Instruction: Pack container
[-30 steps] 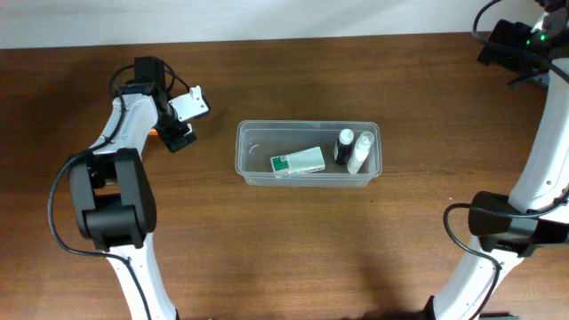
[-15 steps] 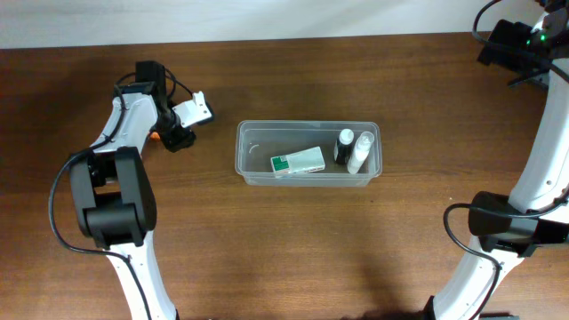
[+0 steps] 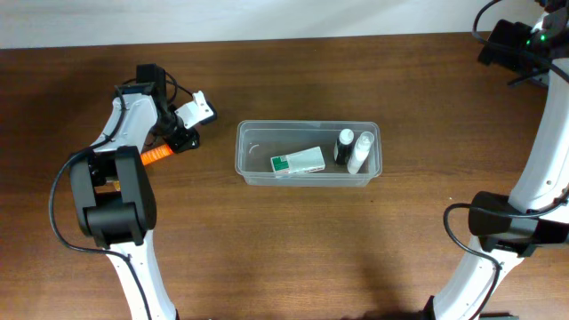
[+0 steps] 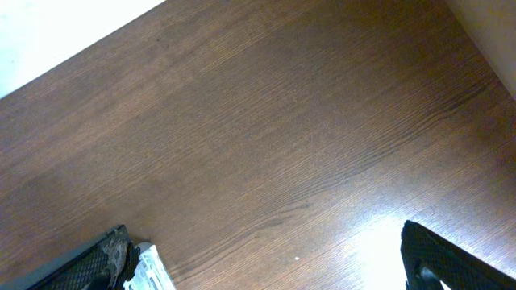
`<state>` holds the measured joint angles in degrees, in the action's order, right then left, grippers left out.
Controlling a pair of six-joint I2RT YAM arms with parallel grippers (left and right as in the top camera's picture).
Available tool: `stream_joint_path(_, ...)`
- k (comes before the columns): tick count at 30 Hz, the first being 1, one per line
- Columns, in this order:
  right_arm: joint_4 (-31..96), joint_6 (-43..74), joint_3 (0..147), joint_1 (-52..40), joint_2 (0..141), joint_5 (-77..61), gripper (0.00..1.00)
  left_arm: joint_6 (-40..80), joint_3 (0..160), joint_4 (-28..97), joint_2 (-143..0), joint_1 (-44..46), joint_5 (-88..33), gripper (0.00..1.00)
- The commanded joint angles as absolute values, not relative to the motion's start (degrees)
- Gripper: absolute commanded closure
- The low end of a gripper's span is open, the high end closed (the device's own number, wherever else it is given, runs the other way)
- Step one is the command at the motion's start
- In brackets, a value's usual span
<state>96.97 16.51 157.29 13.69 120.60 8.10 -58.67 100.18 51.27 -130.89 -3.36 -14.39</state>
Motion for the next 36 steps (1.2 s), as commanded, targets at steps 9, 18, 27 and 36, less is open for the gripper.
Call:
stream_joint_path(9,97.32,16.75,157.77,13.91,119.96,8.60,0.02,-41.91,99.18,44.64,-134.04,-3.11,-18.46,0.67)
stream_joint_path(18,97.32,16.75,157.77,13.91,119.96,8.60,0.02,-31.90,102.30,45.08,-134.02,-3.09,-18.22,0.70)
stream_joint_path(27,97.32,16.75,157.77,13.91,119.96,8.60,0.02,-26.39,113.32,53.80,-134.02,-3.09,-18.24,0.75)
stream_joint_path(36,97.32,16.75,157.77,13.91,119.96,8.60,0.02,-26.37,122.26,62.37,-134.02,-2.98,-18.24,0.75)
